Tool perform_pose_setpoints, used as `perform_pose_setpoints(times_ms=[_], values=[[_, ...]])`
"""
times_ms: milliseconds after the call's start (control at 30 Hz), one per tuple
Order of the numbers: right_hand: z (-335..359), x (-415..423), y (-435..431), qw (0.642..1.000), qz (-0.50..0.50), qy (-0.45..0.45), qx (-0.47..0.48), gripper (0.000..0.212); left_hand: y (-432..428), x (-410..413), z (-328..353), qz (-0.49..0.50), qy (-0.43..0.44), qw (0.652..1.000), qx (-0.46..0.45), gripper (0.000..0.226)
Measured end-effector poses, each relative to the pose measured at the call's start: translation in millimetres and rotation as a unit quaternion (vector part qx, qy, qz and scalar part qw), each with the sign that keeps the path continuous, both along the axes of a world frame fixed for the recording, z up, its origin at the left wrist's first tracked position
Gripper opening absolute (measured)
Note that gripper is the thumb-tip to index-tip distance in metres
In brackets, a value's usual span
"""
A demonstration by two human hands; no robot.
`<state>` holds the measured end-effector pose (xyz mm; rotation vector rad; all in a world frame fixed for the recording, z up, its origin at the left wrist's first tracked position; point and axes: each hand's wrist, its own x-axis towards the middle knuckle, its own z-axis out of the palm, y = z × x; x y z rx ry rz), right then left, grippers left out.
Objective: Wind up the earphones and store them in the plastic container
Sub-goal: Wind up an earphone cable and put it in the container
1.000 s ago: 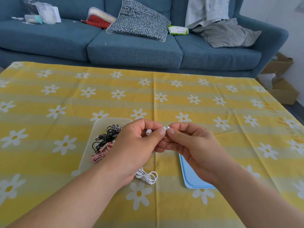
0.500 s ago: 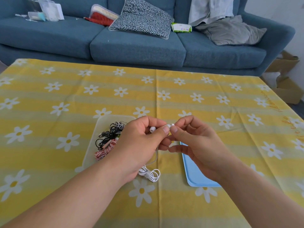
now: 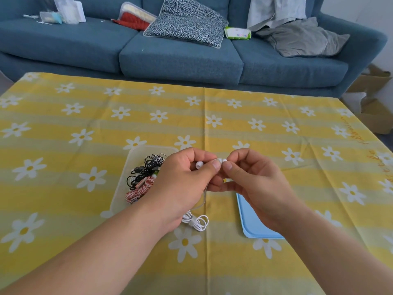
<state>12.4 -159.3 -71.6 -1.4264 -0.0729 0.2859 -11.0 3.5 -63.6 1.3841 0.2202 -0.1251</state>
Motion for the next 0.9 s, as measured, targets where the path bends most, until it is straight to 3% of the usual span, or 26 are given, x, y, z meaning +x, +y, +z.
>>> perform_pose_setpoints(times_ms=[200,567,767,900], values=[[-3.9,-2.9,9.0,0.998,-0.034,0.027,0.041,0.007,-3.5,-0.8,-1.0,0.028,0.001,0.999,-0.031,0.007],[1.6,-0.1,3.7,0.998,-0.054,0.011,0.002,0.004,-1.6,0.6,-1.9,0.022,0.001,0.999,-0.025,0.008],[3.8,1.2,1.7,0.997,-0.076,0.027,-0.003,0.020,-0.5,3.3,-1.5,0.051,0.000,0.998,-0.029,0.009],[1.5,-4.5,8.4,0.996,-0.047,-0.005,-0.072,0.033,0.2,4.9,-2.0,0.059,0.007,0.998,-0.030,0.009]])
